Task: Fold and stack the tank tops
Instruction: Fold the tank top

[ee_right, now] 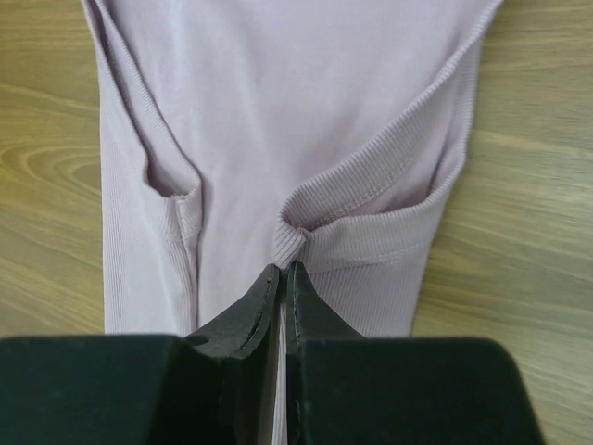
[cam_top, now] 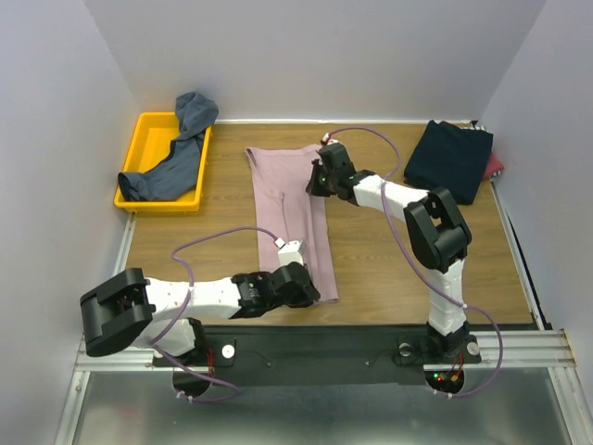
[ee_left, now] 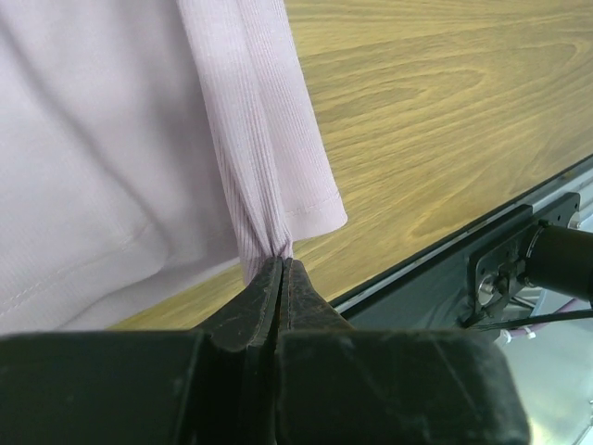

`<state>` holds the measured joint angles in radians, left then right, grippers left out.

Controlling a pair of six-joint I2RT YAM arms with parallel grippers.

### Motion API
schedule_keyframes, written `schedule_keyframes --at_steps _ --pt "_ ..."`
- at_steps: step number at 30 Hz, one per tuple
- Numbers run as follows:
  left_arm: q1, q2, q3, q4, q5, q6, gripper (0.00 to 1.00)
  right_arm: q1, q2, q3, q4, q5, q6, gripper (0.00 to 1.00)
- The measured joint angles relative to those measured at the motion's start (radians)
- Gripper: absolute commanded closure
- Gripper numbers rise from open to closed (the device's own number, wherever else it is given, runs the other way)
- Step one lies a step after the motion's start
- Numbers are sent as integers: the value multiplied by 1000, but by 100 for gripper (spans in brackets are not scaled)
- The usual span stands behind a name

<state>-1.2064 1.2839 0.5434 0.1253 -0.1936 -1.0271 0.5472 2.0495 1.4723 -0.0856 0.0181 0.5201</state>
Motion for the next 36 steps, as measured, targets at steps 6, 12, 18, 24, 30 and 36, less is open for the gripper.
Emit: schedule_keyframes --at_steps 6,12,18,24,30,36 --pt "3 -56 -25 -34 -8 -42 100 50 67 53 -19 33 0 95" --pt "3 -79 -46 -72 -10 -81 100 81 104 96 -41 63 0 95" --pt "3 -98 -80 -122 -9 -126 100 97 105 118 -51 88 -1 95" --pt "4 -134 -94 -156 -10 -166 100 114 114 145 -64 103 -4 95" --pt "4 -168 -97 -183 -10 -194 100 129 134 156 -68 114 -6 95" --pt "4 -172 -113 -204 -10 -214 100 135 153 169 -72 117 -8 95"
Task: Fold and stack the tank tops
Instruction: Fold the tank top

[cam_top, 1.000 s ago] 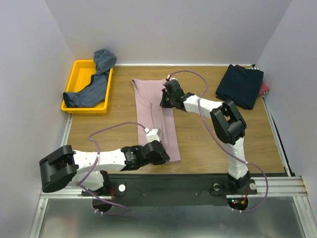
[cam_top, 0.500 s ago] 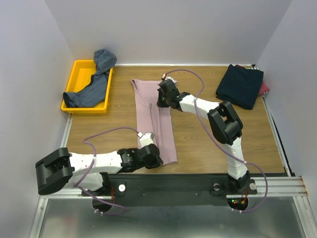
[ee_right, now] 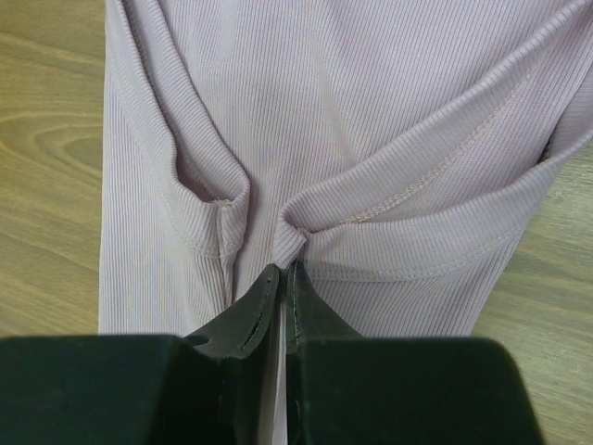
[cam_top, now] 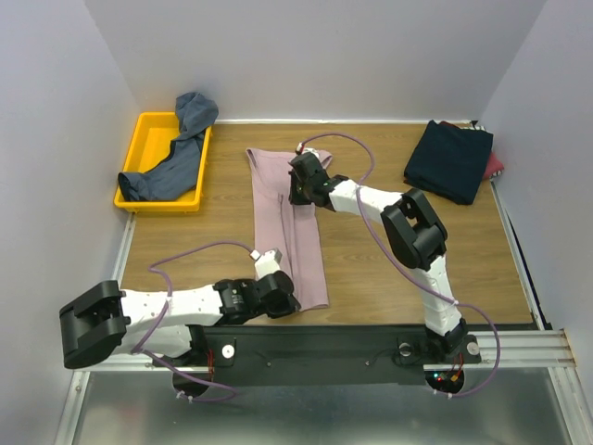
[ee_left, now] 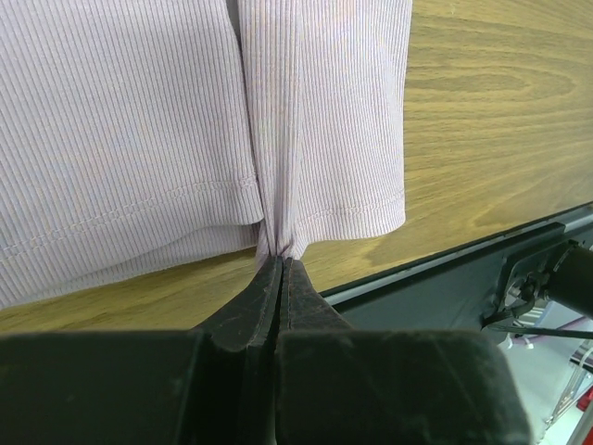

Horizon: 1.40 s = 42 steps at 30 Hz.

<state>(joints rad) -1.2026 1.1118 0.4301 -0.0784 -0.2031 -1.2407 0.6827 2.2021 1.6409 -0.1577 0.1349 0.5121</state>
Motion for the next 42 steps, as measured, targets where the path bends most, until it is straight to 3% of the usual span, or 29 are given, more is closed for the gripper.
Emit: schedule_keyframes --at_steps 22,24,27,29,33,40,42 --pt "0 -80 -31 -71 0 -42 100 53 13 41 -18 24 -12 93" --pt "0 -80 -31 -73 0 -42 90 55 26 41 -19 26 -12 89" --pt "0 -88 -31 -84 -2 -41 72 57 38 41 -23 30 -16 69" --pt "0 -108 -31 -104 -7 -43 64 57 39 41 -24 38 -18 54" --pt "-1 -187 -18 -178 -29 -40 61 56 39 41 -21 51 -28 37" --pt "0 -274 113 -305 -106 -27 61 56 35 95 -25 69 -64 35" --pt "0 -276 148 -328 -128 -16 66 51 20 98 -26 85 -72 36"
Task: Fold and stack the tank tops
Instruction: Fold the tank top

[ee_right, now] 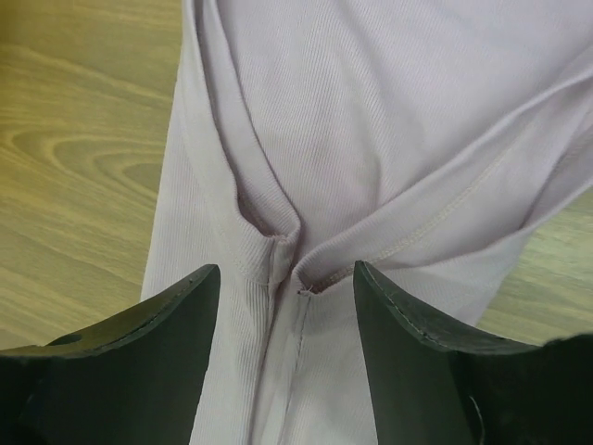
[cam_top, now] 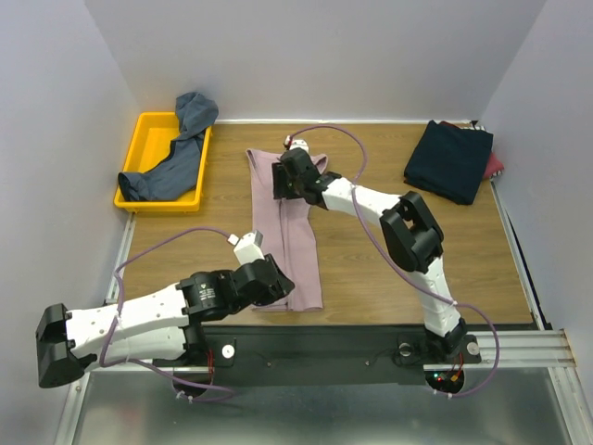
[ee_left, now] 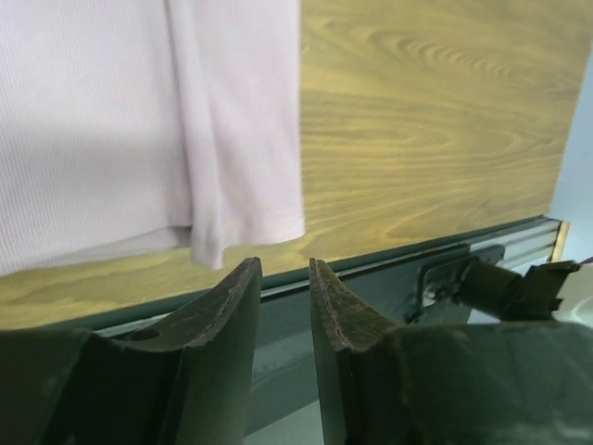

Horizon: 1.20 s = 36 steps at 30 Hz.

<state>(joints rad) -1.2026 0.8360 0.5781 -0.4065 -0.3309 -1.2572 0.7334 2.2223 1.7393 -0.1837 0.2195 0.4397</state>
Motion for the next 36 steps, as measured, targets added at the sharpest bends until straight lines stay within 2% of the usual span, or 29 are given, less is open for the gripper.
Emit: schedule_keyframes --at_steps 3,4,9,12,16,20,25,30,36 --pt "32 20 56 -8 -18 51 79 -18 -37 -2 -3 9 -3 38" --pt "46 32 68 0 -13 70 83 -27 -46 -2 -3 10 -3 42" --pt "185 144 83 122 52 187 95 -163 -101 -25 1 1 14 43" --pt "219 259 111 190 98 249 100 -260 -100 -27 -2 -3 23 43" --pt "233 441 171 289 161 312 100 -342 -75 -13 -5 -7 32 42" --pt "256 555 177 365 217 347 100 -357 -10 35 -5 -19 43 42" --pt "288 637 177 424 267 370 100 -352 82 102 -11 -55 62 42" --pt "302 664 171 465 297 381 100 -352 96 108 -13 -81 87 44" --pt "303 687 154 494 316 385 100 -352 112 143 -10 -86 108 65"
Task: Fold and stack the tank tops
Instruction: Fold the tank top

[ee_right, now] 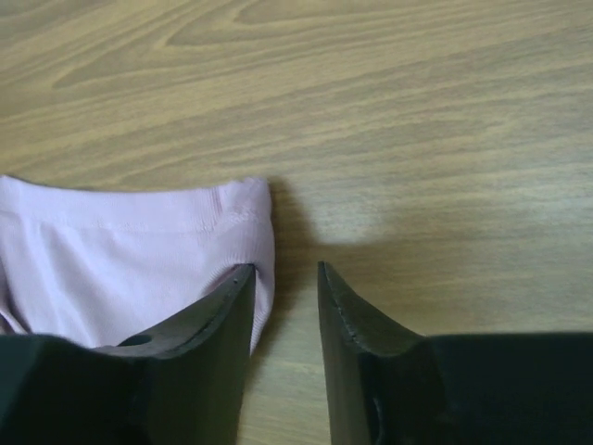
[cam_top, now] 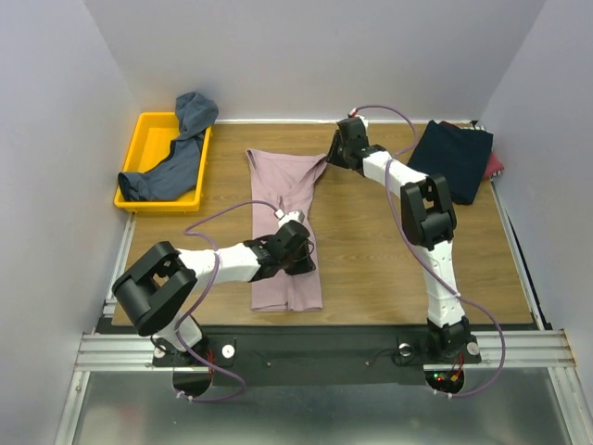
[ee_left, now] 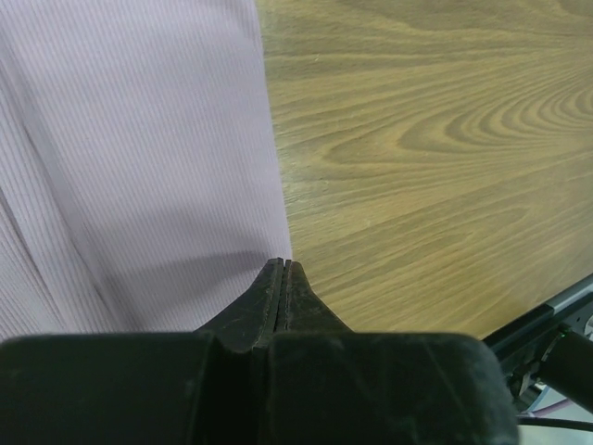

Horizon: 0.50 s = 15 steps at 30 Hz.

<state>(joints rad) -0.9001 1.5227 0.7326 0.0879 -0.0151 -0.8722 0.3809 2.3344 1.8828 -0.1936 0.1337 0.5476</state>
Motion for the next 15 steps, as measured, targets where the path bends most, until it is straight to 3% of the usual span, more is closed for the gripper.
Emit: schedule_keyframes --at_steps 10,15 --pt "5 16 -26 14 31 0 100 0 79 67 0 -11 7 69" --pt "5 25 -31 26 42 0 100 0 80 76 1 -20 11 80"
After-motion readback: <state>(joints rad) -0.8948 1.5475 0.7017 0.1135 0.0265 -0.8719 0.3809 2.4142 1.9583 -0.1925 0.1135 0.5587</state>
